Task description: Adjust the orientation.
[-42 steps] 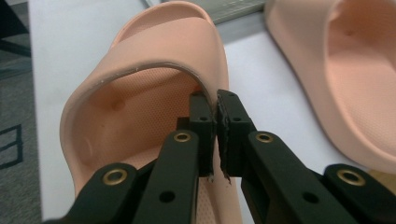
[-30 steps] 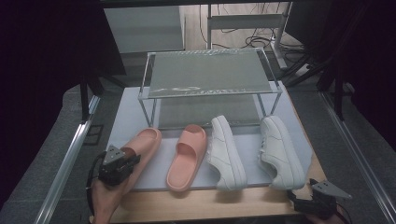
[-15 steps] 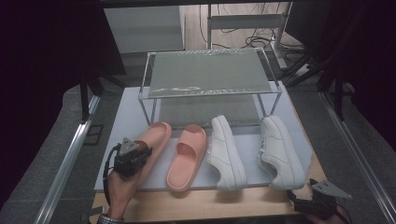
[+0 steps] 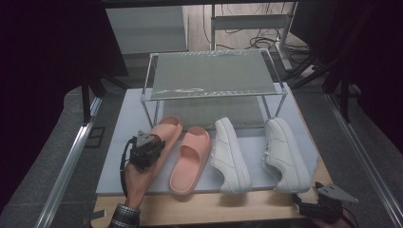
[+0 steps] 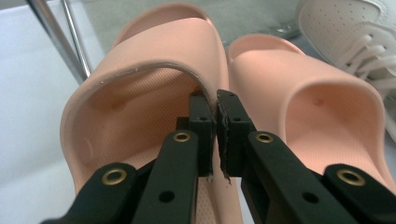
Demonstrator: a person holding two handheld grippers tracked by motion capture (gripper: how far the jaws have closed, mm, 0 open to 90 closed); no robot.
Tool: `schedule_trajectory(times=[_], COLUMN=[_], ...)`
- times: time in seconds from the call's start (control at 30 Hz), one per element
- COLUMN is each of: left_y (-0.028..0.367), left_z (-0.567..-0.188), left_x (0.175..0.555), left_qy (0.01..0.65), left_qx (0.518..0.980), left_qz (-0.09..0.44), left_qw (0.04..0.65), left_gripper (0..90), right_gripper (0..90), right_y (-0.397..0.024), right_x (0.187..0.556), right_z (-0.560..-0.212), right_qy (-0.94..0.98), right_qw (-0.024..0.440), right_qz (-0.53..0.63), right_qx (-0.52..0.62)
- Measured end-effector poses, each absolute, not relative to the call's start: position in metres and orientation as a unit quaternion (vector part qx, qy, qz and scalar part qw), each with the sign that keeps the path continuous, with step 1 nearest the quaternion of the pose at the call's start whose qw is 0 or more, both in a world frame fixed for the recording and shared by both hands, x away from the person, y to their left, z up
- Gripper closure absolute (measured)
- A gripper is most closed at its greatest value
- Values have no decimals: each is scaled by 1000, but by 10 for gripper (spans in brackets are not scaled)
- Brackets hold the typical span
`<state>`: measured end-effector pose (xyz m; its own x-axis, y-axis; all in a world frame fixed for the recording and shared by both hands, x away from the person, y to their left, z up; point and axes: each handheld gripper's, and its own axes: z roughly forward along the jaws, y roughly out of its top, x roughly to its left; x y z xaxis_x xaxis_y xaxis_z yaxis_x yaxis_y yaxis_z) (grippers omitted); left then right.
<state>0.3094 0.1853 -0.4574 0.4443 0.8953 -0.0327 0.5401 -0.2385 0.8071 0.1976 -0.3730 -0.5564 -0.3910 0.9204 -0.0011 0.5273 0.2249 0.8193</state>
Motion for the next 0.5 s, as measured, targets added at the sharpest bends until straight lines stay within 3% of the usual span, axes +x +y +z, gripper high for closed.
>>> schedule_trajectory(times=[0.5], left_y=[166], left_z=[-467], left_x=[343], left_qy=[490], left_qx=[740], left_qz=[246], left_qw=[388], left_gripper=[856], right_gripper=[0], right_y=[-373], right_x=[197], right_z=[-557], right_qy=[740], right_qw=[254], right_qz=[387], right_qx=[489])
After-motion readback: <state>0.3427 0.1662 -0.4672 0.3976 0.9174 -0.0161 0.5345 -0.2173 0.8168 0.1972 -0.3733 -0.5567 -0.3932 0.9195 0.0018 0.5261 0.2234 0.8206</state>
